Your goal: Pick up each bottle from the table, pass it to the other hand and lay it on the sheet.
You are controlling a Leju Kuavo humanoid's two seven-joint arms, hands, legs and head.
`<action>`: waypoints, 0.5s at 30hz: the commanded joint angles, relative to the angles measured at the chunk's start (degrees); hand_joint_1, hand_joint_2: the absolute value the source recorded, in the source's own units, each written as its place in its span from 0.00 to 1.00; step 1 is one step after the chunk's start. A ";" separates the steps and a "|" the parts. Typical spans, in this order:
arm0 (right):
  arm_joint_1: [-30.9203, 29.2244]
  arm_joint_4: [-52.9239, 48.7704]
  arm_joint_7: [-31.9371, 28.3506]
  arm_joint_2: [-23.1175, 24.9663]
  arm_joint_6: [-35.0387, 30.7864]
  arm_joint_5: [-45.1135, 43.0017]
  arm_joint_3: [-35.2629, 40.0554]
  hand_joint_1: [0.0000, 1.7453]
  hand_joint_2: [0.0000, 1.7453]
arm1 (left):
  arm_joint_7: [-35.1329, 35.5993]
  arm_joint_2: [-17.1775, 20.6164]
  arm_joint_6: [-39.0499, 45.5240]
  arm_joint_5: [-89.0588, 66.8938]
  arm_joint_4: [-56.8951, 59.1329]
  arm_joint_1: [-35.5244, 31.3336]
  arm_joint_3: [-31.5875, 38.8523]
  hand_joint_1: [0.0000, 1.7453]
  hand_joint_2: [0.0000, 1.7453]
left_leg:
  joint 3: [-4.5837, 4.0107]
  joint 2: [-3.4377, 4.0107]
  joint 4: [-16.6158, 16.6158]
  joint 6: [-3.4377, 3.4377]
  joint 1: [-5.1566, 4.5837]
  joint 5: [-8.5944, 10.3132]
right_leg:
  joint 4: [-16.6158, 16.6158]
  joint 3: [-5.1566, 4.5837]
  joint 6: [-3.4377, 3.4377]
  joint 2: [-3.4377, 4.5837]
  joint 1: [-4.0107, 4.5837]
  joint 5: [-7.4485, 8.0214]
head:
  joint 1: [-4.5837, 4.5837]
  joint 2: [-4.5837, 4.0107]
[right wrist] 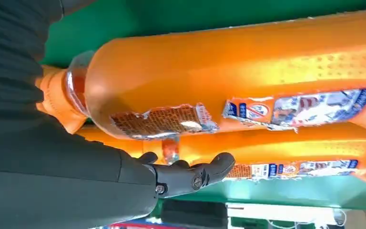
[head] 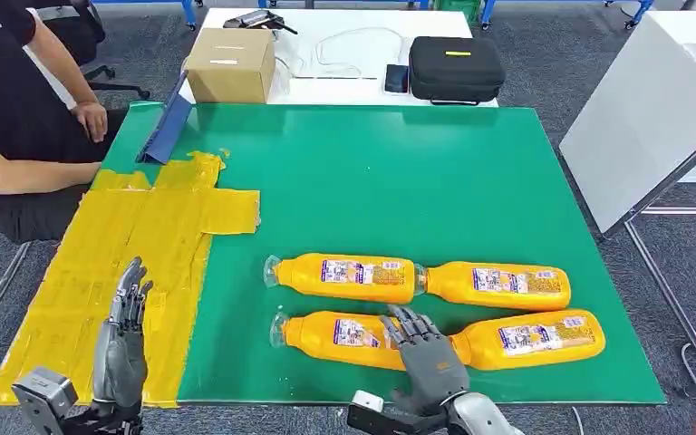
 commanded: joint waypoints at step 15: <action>-3.61 7.39 0.62 -1.66 9.90 -2.86 -0.15 0.00 1.00 | 0.56 -1.97 -2.46 -0.30 1.59 -1.26 4.09 0.00 0.00 | 0.29 -0.04 0.02 -0.19 0.09 -0.13 | -0.05 0.29 -0.11 0.12 0.05 -0.07 | 0.00 0.00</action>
